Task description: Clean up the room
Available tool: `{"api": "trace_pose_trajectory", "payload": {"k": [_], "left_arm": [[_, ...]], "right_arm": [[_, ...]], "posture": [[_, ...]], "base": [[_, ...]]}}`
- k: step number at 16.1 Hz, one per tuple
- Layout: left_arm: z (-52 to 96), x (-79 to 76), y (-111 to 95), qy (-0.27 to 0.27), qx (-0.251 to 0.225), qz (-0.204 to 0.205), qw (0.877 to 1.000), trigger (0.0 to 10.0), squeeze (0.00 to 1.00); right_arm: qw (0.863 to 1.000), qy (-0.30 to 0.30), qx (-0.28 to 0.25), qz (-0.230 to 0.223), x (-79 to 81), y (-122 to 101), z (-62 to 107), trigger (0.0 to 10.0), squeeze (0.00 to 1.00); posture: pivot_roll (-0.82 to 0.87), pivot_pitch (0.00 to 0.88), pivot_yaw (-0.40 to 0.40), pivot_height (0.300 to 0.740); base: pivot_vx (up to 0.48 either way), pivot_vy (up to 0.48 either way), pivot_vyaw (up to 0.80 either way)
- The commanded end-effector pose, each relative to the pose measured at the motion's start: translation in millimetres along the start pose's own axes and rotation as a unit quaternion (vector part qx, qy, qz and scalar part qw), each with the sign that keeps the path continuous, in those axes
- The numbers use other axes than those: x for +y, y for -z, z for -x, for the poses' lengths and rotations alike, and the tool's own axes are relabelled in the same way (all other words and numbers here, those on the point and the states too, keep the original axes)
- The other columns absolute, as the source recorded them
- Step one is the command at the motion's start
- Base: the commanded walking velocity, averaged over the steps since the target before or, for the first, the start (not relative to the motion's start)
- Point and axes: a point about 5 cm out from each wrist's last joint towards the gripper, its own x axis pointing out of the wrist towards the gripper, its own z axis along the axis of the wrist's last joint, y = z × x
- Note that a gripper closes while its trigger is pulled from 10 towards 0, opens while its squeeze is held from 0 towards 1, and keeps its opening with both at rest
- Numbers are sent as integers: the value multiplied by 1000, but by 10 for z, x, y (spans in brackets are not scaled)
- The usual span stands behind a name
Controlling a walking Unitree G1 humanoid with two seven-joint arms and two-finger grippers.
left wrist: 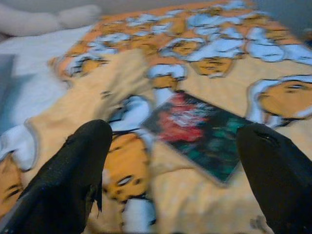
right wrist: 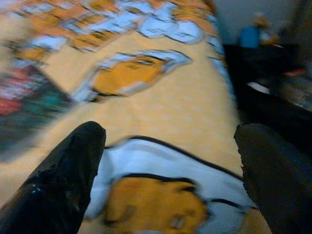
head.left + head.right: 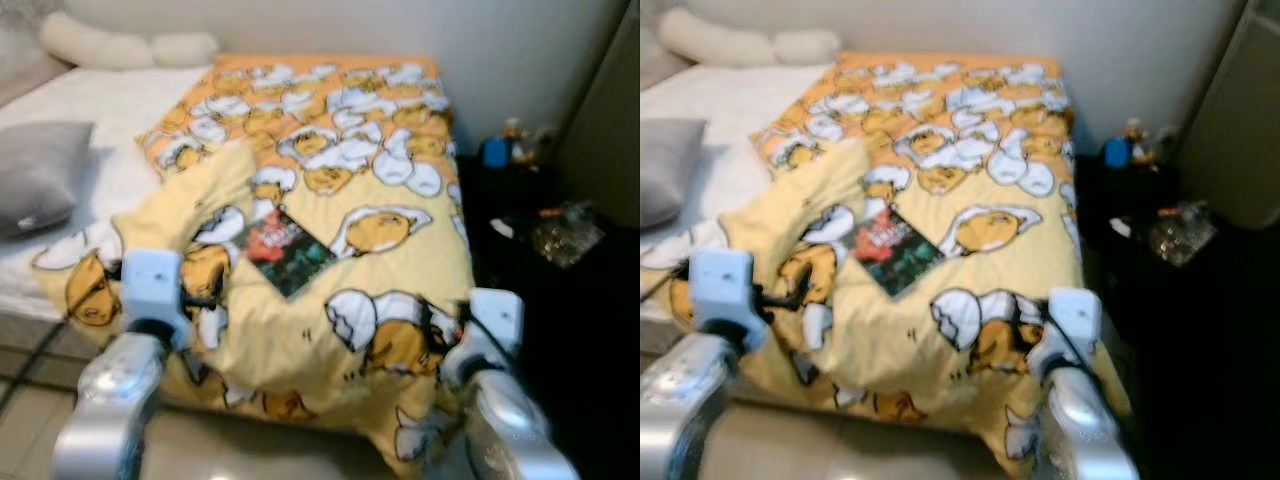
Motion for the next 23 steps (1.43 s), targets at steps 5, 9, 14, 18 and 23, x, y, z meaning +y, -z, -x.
{"api": "trace_pose_trajectory", "payload": {"k": [5,9,14,18,23], "left_arm": [[48,82,21,-15,2,-12,1000,10000,208],[4,13,22,-7,3,-23,1000,10000,153],[-67,102,79,-11,12,-31,999,10000,165],[-99,101,84,-15,16,-34,999,10000,165],[-137,36,39,-8,9,-24,1000,10000,169]], "right_arm": [[1000,4,-18,-14,16,-89,-42,10000,0],[999,31,-23,-6,-118,-106,-62,10000,0],[998,58,-5,-1,-221,-107,-64,10000,0],[998,48,7,-30,-188,-71,-98,10000,0],[998,34,5,-48,-146,-116,-155,10000,0]], "posture": [[-49,0,57,740],[-38,0,61,740],[-91,0,56,740],[-77,0,55,740],[-80,0,57,740]], "base": [[194,0,0],[0,287,0],[0,386,0],[0,377,0],[0,389,-349]]}}
